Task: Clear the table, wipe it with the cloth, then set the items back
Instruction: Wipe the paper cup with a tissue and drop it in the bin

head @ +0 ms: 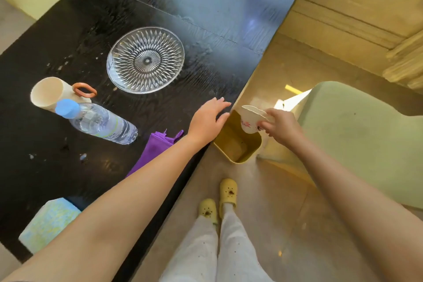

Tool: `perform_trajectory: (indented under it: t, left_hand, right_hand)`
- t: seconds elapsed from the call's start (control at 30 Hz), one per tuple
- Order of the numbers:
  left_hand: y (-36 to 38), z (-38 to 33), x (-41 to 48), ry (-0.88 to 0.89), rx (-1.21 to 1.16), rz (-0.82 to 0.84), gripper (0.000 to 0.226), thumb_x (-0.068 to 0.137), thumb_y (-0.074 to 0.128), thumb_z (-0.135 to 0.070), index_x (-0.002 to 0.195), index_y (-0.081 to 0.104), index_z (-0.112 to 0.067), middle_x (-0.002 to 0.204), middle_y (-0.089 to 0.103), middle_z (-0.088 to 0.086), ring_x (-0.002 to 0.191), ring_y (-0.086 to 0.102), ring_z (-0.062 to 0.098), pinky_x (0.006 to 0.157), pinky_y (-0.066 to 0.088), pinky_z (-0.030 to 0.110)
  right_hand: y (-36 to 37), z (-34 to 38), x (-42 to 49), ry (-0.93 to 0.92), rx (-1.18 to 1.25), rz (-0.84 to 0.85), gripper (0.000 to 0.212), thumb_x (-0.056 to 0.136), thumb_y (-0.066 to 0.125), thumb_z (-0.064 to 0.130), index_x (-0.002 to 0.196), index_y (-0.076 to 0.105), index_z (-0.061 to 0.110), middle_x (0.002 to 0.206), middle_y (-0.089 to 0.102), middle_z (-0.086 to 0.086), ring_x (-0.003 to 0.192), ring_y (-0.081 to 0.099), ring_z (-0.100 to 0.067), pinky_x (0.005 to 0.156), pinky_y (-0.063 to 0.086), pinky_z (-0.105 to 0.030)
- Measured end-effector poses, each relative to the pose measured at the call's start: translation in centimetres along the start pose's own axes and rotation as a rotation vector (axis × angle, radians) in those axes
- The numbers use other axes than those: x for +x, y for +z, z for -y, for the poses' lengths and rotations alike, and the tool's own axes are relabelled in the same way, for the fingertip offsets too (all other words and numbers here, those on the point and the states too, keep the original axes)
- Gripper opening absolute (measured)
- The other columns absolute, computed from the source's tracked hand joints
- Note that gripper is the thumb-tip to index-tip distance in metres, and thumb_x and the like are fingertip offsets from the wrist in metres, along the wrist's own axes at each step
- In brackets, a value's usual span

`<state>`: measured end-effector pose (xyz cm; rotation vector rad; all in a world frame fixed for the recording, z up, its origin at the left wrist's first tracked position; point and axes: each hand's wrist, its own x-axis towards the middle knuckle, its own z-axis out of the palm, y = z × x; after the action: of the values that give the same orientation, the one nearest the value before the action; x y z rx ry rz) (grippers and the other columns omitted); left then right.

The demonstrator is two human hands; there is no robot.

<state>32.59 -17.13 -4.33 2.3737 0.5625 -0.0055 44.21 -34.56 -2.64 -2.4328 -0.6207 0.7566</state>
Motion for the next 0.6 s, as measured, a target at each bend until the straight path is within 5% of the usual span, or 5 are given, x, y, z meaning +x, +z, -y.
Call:
perform_trajectory:
  t: [0.13, 0.23, 0.4, 0.6]
  left_hand:
    - [1.9, 2.6, 0.3, 0.051, 0.427, 0.121, 0.049, 0.099, 0.037, -0.033, 0.146, 0.026, -0.026, 0.158, 0.019, 0.001, 0.147, 0.011, 0.022, 0.118, 0.009, 0.045]
    - [3.7, 3.3, -0.6, 0.117, 0.606, 0.093, 0.056, 0.098, 0.029, -0.043, 0.149, 0.012, -0.026, 0.16, 0.011, 0.002, 0.147, 0.006, 0.022, 0.118, 0.005, 0.044]
    - [3.6, 2.7, -0.1, 0.136, 0.602, -0.114, 0.054, 0.097, 0.019, -0.048, 0.147, 0.02, -0.029, 0.158, 0.02, 0.003, 0.146, 0.015, 0.023, 0.116, 0.009, 0.05]
    - [6.5, 2.2, -0.9, 0.093, 0.564, -0.13, 0.055, 0.096, 0.016, -0.048, 0.148, 0.017, -0.029, 0.159, 0.015, 0.004, 0.147, 0.009, 0.022, 0.116, 0.003, 0.048]
  right_hand:
    - [3.9, -3.4, -1.4, 0.112, 0.043, -0.092, 0.032, 0.083, 0.062, 0.023, 0.114, 0.064, 0.015, 0.102, 0.068, -0.011, 0.085, 0.059, -0.026, 0.068, 0.041, -0.03]
    - [6.5, -6.4, -1.7, 0.184, 0.041, -0.12, 0.033, 0.083, 0.062, 0.023, 0.113, 0.061, 0.012, 0.109, 0.065, -0.011, 0.096, 0.059, -0.028, 0.075, 0.046, -0.034]
    - [11.2, -10.2, 0.9, 0.233, 0.062, -0.121, 0.04, 0.083, 0.065, 0.024, 0.119, 0.054, 0.011, 0.116, 0.059, -0.011, 0.1, 0.057, -0.025, 0.075, 0.043, -0.028]
    - [18.7, -17.4, 3.3, 0.295, -0.02, -0.014, 0.046, 0.082, 0.068, 0.026, 0.122, 0.05, 0.013, 0.121, 0.058, -0.009, 0.103, 0.059, -0.026, 0.083, 0.052, -0.034]
